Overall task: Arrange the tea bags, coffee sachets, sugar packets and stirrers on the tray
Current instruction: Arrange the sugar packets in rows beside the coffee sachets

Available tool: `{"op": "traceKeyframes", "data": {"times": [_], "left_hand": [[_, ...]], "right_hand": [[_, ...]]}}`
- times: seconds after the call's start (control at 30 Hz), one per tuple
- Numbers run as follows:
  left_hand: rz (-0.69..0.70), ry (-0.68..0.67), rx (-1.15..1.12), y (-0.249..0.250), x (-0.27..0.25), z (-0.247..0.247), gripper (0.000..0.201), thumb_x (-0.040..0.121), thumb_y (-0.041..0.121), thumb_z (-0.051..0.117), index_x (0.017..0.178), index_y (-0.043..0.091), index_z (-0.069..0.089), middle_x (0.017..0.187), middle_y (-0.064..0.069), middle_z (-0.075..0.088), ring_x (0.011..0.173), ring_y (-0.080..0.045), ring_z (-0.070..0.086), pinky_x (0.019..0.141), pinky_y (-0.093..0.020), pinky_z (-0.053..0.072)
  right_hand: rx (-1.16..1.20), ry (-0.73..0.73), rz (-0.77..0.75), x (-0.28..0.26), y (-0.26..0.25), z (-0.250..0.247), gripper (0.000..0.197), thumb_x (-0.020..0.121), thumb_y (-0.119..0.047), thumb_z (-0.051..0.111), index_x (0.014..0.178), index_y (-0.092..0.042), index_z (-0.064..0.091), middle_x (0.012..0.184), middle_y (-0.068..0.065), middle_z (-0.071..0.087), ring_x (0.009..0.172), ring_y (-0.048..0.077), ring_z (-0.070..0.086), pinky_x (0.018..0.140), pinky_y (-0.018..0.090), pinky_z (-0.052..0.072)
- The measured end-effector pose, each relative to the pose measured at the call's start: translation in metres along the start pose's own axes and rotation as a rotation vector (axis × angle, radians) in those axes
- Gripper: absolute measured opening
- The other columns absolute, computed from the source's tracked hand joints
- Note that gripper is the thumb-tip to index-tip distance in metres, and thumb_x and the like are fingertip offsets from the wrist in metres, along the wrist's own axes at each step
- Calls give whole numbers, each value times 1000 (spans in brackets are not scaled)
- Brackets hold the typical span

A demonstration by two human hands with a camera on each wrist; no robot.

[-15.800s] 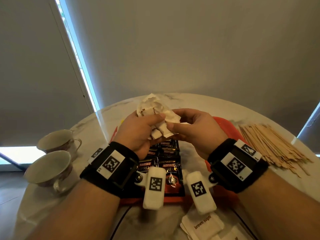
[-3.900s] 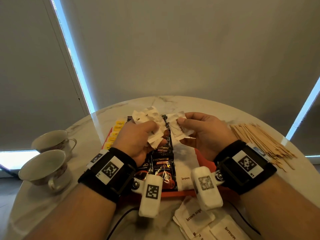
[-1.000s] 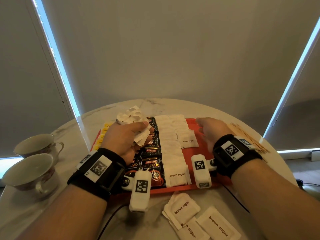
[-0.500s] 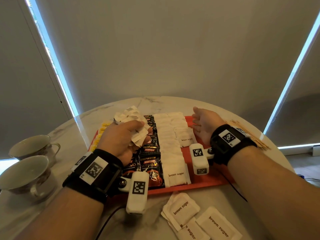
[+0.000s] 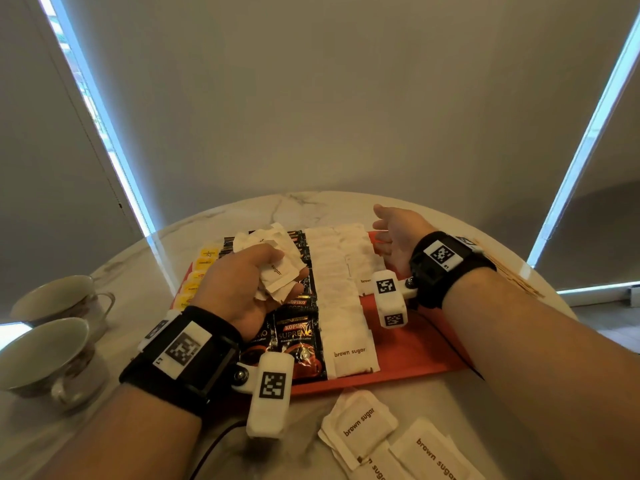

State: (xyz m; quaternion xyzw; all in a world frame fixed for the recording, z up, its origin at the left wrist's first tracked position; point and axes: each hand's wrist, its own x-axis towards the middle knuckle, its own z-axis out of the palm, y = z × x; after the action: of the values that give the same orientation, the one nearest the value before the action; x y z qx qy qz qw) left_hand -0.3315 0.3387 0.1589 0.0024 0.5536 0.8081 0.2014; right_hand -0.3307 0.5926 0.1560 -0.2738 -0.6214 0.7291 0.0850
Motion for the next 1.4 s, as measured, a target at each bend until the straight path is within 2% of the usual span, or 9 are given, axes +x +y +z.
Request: {"op": "traceKeyframes", "data": {"times": [0.2,0.3,0.4,0.57,0.73,0.87,1.03,1.23,1.4], "left_hand": [[3,-39,20,1,-3,2,18,102,5,59,120,3,59,95,-23,78,84,-37,79,51,-36,61],[8,-72,53,1,-8,5,16,101,7,62,116,3,63,94,-20,79,83,-37,79,56,-39,64],[4,-121,90,0,-13,6,21,100,5,61,122,5,62,98,-18,79,84,-36,79,55,-38,64],[-21,-241,150,2,-19,6,26,101,-2,54,125,5,58,101,-21,78,85,-37,78,51,-34,62],[36,-103,72,7,-13,3,21,101,-1,57,121,-1,56,93,-24,78,83,-36,79,49,-35,60],[53,-5,2,9,-11,1,17,102,5,57,119,0,57,86,-25,77,72,-33,77,46,-34,58],[56,-125,86,8,-16,7,31,97,29,68,117,5,67,91,-19,78,69,-26,74,48,-33,59],[147,-105,119,5,-16,4,35,87,2,77,121,1,67,100,-19,79,75,-27,77,47,-28,56],[194,-77,112,4,-15,5,30,90,5,75,119,2,66,100,-17,79,80,-29,78,52,-32,61]], "right_hand": [[-51,129,-145,-15,-2,6,46,89,-43,68,125,-15,65,129,7,64,117,29,60,107,49,45],[22,-64,-238,-51,1,24,31,95,-25,69,120,-7,67,118,7,71,113,22,67,102,40,51],[-12,-313,-240,-84,11,40,20,92,-22,73,105,-7,73,103,9,76,94,20,71,88,36,56],[-64,-269,-286,-91,22,43,9,90,-18,76,85,-12,70,79,4,71,73,17,66,73,35,56],[173,-258,-245,-94,18,44,7,100,-10,62,93,-8,62,80,7,75,66,17,71,63,32,61],[-3,-246,-333,-94,20,46,7,101,-13,61,101,-10,67,77,0,73,65,14,69,61,31,58],[-201,-216,-461,-92,22,44,7,96,-19,69,97,-13,73,77,1,71,65,14,62,63,31,56],[-200,-185,-519,-96,21,44,8,91,-19,75,96,-13,75,75,5,71,59,14,58,57,25,55],[-154,-45,-555,-92,21,43,12,85,-24,81,92,-16,76,82,9,74,61,14,63,62,29,58]]}}
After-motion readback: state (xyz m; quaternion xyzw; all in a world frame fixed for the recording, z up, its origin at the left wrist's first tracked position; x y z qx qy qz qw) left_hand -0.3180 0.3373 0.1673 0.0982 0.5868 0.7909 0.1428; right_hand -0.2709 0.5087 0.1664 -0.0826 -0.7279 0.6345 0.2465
